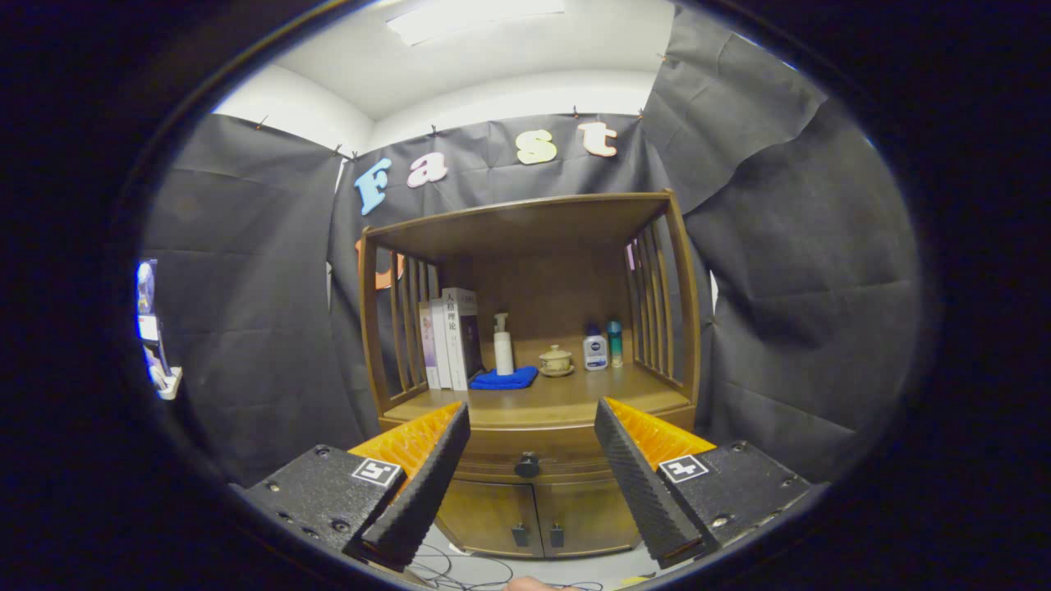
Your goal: Pull open the drawer, take out the items inside it, and place them on the countertop above the cabinet.
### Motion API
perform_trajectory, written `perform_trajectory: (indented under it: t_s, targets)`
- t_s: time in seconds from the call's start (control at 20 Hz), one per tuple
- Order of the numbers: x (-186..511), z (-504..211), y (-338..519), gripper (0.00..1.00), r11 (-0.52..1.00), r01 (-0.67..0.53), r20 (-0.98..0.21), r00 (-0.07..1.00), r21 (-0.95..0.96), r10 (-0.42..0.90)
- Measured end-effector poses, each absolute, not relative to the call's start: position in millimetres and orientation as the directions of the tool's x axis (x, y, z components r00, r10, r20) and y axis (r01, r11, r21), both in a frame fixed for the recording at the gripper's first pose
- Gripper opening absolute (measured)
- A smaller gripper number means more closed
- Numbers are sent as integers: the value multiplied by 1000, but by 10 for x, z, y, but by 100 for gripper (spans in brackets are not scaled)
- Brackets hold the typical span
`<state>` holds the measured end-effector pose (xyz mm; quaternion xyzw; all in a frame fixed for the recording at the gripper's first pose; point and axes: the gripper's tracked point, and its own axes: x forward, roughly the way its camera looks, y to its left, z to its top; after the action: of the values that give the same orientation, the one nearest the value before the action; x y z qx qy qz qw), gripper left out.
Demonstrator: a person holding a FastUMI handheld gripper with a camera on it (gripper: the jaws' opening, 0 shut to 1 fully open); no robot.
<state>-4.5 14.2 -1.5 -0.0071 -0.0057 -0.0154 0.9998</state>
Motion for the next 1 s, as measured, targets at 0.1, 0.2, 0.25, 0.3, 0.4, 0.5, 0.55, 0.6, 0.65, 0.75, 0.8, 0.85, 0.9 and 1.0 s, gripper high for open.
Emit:
perform_trajectory:
  t_s: [0.1,0.2,0.25,0.3,0.4,0.5,0.55,0.6,0.65,0.75,0.8,0.85,0.9,1.0]
  targets:
    - [-52,5,179,99,999,34,24,999,-24,-34]
    - [-35,-40,227,99,999,36,29,999,-35,-35]
    - [-17,-78,246,99,999,39,24,999,-38,-38]
    - [22,-126,242,99,998,46,14,999,-38,-46]
    - [111,-269,248,99,998,54,-12,998,-31,-54]
    - [198,-395,285,99,998,55,-42,998,-28,-56]
    - [252,-453,292,99,998,56,-54,997,-31,-58]
    - [286,-495,295,99,998,55,-58,997,-36,-57]
    - [344,-532,287,99,997,58,-67,996,-43,-61]
    - [493,-663,299,99,997,65,-85,994,-49,-69]
    - [563,-770,298,99,996,68,-107,992,-51,-73]
    - [628,-846,295,99,996,67,-120,990,-51,-73]
    - [693,-923,285,99,996,70,-134,988,-52,-76]
    - [826,-1099,245,99,995,71,-169,982,-63,-81]
